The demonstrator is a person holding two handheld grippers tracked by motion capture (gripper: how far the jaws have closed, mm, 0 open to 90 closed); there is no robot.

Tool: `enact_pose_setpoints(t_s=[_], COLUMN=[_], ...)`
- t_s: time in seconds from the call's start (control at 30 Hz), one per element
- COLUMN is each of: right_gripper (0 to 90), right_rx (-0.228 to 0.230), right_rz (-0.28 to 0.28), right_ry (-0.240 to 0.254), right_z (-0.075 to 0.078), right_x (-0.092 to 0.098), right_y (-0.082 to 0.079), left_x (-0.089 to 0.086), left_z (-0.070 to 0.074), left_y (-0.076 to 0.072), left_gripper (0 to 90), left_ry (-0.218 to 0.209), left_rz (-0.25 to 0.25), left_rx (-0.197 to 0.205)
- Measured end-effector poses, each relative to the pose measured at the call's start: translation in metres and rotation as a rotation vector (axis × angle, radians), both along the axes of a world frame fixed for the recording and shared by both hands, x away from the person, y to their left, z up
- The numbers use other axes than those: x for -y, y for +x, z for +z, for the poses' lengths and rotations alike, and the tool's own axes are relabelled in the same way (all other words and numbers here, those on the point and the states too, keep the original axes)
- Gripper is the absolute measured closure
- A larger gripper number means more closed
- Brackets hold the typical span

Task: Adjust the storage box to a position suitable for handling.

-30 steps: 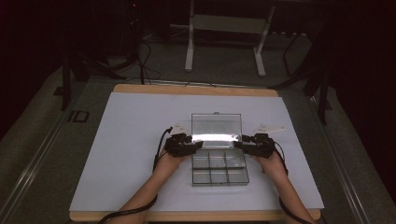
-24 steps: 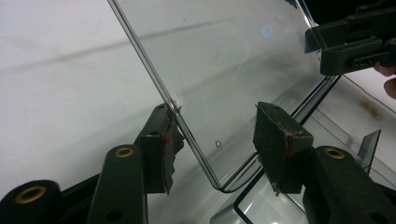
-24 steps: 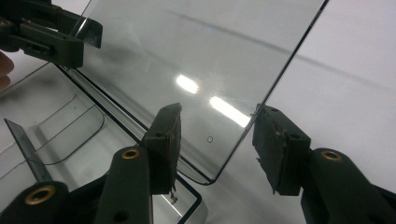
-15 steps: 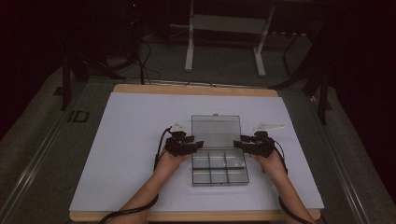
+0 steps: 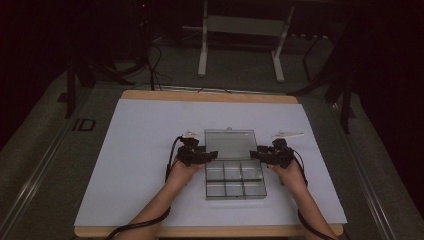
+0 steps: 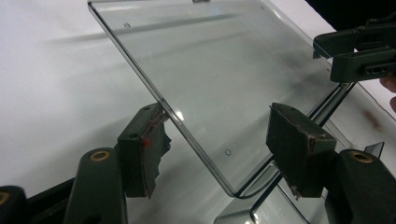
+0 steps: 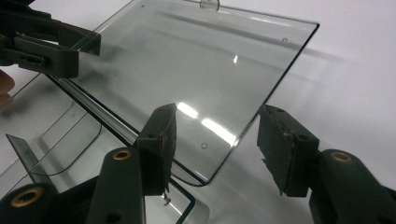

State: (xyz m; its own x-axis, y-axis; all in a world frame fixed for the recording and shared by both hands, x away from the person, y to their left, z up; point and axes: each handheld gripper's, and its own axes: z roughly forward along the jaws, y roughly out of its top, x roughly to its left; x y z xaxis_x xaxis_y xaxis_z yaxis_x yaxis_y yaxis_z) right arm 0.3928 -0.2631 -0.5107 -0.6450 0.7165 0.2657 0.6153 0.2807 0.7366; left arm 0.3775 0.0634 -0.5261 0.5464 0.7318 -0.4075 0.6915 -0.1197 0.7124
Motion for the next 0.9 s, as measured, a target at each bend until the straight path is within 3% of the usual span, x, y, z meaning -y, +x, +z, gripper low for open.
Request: enact_pose_setpoints(t_s=[0.13,0.27,0.43,0.63,0.77,0.9], right_gripper=[47.3,47.9,46.6,43.2,40.1,39.3], right_rx=[-0.003,-0.007,0.003,0.012,0.041,0.052], right_rz=[-0.003,0.0,0.0,0.013,0.01,0.012], right_ry=[0.003,0.001,-0.005,-0.005,-0.017,-0.01], right_z=[0.0,-0.001,-0.001,0.002,0.006,0.011], right_x=[0.0,-0.001,-0.003,-0.003,-0.003,-0.001], right_y=[0.0,0.0,0.0,-0.002,-0.003,-0.005], left_x=[0.0,0.001,0.002,0.002,0.0,-0.003], left_z=[0.0,0.001,0.007,0.014,0.017,0.019], left_y=[0.001,0.001,-0.003,-0.011,-0.015,-0.019], left_gripper=[37.4,30.0,29.6,29.3,17.2,13.9], left_ry=[0.001,0.015,0.036,0.055,0.04,0.021], left_rz=[0.009,0.013,0.006,-0.037,-0.109,-0.129], left_rx=[-0.016,-0.015,0.025,0.087,0.109,0.121])
